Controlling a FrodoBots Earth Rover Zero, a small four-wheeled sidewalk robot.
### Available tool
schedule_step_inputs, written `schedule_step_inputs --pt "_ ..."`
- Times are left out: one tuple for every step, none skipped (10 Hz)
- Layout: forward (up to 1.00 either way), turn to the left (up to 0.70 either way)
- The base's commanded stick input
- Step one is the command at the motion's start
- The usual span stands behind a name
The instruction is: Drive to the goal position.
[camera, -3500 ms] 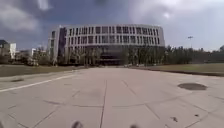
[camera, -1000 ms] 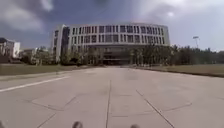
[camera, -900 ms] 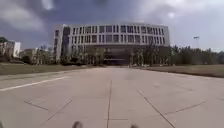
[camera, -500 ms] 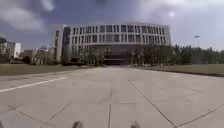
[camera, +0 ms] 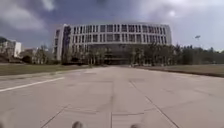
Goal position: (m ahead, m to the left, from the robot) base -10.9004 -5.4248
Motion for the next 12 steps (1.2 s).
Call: schedule_step_inputs --pt "0.7 -0.01" --pt "0.7 -0.01" --pt "0.7 -0.01" --pt "0.7 -0.01" --pt "0.7 -0.01" --pt "0.7 -0.01" --pt "0.7 -0.01" --pt "0.7 -0.01" --pt "0.7 -0.01" --pt "0.7 -0.01" --pt "0.7 -0.01" --pt "0.7 -0.01"
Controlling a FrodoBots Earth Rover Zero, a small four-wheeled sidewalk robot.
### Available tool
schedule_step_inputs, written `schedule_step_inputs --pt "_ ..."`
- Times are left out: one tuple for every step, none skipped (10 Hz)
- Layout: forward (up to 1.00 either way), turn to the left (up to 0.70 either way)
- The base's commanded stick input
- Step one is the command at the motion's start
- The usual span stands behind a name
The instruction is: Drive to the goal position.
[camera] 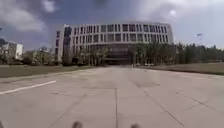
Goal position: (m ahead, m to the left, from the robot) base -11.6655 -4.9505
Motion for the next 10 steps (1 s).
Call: schedule_step_inputs --pt "0.7 -0.01" --pt "0.7 -0.01" --pt "0.7 -0.01" --pt "0.7 -0.01" --pt "0.7 -0.01" --pt "0.7 -0.01" --pt "0.7 -0.01" --pt "0.7 -0.01" --pt "0.7 -0.01" --pt "0.7 -0.01"
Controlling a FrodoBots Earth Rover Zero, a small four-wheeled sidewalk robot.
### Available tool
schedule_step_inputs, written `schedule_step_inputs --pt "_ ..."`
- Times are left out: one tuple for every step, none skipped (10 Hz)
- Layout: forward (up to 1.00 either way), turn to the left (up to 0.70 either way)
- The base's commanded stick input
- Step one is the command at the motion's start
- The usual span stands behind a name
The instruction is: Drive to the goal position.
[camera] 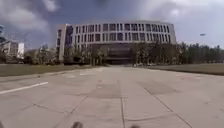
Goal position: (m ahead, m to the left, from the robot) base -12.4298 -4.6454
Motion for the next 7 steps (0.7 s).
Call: schedule_step_inputs --pt "0.7 -0.01" --pt "0.7 -0.01" --pt "0.7 -0.01" --pt "0.7 -0.01" --pt "0.7 -0.01" --pt "0.7 -0.01" --pt "0.7 -0.01"
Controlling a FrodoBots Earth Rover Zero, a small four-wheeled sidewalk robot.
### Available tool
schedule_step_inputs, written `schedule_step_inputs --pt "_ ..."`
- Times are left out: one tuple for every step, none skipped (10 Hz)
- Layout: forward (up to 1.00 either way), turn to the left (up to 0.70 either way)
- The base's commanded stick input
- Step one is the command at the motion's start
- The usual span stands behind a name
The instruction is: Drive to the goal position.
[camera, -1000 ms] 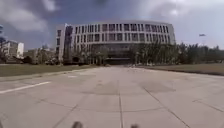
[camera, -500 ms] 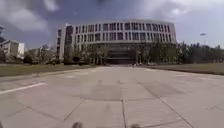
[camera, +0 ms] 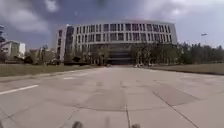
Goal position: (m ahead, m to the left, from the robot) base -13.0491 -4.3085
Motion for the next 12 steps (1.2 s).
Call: schedule_step_inputs --pt "0.7 -0.01" --pt "0.7 -0.01" --pt "0.7 -0.01" --pt "0.7 -0.01" --pt "0.7 -0.01" --pt "0.7 -0.01" --pt "0.7 -0.01" --pt "0.7 -0.01" --pt "0.7 -0.01" --pt "0.7 -0.01" --pt "0.7 -0.07" --pt "0.7 -0.22"
